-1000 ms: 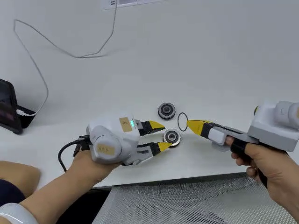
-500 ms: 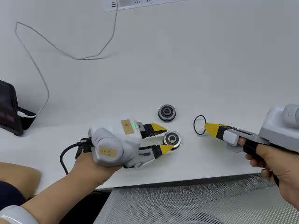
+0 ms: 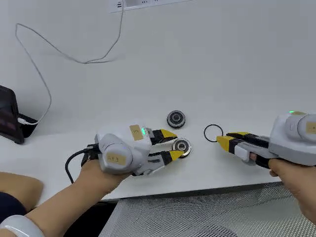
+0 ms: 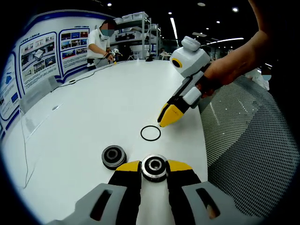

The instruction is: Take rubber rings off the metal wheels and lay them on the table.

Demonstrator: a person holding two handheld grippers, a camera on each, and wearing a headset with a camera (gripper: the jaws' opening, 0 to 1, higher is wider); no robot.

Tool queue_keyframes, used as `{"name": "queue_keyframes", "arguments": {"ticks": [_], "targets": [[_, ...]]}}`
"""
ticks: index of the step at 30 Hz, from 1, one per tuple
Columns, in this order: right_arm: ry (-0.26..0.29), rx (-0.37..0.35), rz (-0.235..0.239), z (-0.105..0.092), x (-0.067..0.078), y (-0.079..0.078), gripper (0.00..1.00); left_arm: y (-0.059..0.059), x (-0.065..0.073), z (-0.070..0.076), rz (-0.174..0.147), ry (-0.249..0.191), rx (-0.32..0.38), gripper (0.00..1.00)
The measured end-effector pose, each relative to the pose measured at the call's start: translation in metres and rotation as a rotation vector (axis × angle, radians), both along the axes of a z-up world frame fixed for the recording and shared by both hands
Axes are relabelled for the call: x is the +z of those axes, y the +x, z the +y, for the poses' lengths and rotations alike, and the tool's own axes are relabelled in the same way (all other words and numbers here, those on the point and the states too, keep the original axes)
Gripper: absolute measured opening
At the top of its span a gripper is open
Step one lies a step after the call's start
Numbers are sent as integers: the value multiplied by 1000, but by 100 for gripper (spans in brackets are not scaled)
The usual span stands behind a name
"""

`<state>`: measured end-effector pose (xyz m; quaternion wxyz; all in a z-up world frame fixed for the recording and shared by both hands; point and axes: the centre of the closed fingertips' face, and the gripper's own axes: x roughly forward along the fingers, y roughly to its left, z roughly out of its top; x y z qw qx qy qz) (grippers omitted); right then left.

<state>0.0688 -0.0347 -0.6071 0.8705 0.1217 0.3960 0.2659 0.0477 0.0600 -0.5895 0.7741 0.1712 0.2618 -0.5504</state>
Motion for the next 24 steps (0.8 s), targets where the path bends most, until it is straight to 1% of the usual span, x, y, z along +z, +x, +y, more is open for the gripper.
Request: {"name": "queue_keyframes", "arguments": {"ticks": [2,3,5,6,8,9,11,13,17,18,19,20,21,22,23,24], "targets": [[17,14,-22,6,9,-1,20,1,-1,0,-2,5,-2,20],[50,29,-27,13,14,-3,20,1,-3,0,-1,9,0,21],[93,50,-9,23,15,-7,20,2,-4,-1,-1,9,0,20],[104,71,-5,29,15,-10,20,1,-4,-1,1,11,-1,20],[105,87,-4,36,14,-12,18,1,-5,-2,-3,17,-5,19],[114,94,-5,39,14,-13,18,1,-5,-3,1,14,-7,18],[125,99,-1,44,13,-13,16,1,-6,-3,-6,22,-9,18],[138,107,3,50,13,-14,16,0,-7,-3,1,23,-11,17],[146,127,5,58,13,-16,15,0,-11,-3,1,34,-17,16],[151,138,-22,61,17,-16,15,0,-11,-4,0,33,-18,17],[154,162,-75,64,21,-13,17,-1,-11,-4,4,33,-19,17],[156,163,-46,65,20,-15,19,-1,-12,-5,2,36,-23,17],[160,172,-42,67,20,-17,21,-1,-12,-5,3,35,-25,16],[161,185,-59,68,21,-17,23,-1,-13,-6,3,33,-26,17],[150,197,-71,69,21,-17,24,-1,-14,-6,6,36,-28,17],[142,202,-65,68,20,-18,23,-2,-14,-7,5,38,-33,16]]}}
